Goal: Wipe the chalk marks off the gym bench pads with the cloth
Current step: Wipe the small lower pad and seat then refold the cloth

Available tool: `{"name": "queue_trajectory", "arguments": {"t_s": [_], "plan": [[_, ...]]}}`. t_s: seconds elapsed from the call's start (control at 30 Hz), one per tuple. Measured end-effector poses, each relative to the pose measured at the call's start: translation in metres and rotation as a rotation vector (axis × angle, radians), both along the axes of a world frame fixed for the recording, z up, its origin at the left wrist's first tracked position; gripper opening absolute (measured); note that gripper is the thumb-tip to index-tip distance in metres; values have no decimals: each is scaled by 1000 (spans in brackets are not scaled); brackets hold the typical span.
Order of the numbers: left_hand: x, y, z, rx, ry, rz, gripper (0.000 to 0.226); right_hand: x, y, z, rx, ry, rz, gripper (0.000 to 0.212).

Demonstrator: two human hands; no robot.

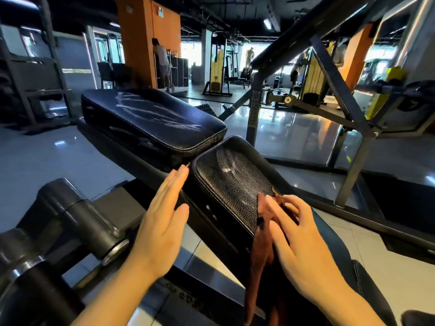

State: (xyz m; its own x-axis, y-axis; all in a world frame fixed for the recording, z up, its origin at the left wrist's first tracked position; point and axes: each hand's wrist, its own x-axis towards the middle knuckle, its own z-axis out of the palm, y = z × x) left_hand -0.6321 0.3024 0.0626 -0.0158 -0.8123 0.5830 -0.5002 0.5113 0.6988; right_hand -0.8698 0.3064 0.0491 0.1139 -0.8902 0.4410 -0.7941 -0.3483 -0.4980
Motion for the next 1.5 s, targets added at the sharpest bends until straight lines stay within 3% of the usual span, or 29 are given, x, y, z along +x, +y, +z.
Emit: {"name": "queue_trajectory", "arguments": {"t_s": [0.1,0.2,0.3,0.5,0.6,0.67,0.77,0.9,1.07,1.27,1.4,1.5], "plan": [[0,-1,-1,-9,-32,3,53,22,1,8,-3,-12,-124,51],[1,-3,-4,-43,-56,13,53,28,2,15,41,-37,-89,50],[1,-4,-4,-59,-55,18,52,32,5,24,35,-181,-58,54],[1,-5,-6,-60,-58,32,51,52,-8,39,-59,-359,-8,58],[1,-6,-7,-61,-68,40,50,53,-12,31,-206,-410,-32,60],[1,-5,-8,-66,-72,47,51,46,-12,20,-317,-373,-82,50],[0,-6,-8,-71,-83,51,50,38,-3,4,-326,-318,-124,21],[0,-6,-8,-70,-100,58,51,37,15,-8,-299,-108,-69,32],[-1,-6,-10,-69,-108,64,49,56,-4,21,26,84,0,51],[0,-8,-9,-62,-86,54,46,82,-66,73,69,81,263,50],[0,-5,-8,-52,-63,26,47,59,-35,47,22,111,336,54],[-1,-4,-7,-56,-32,4,47,23,-3,15,25,97,269,54]]}}
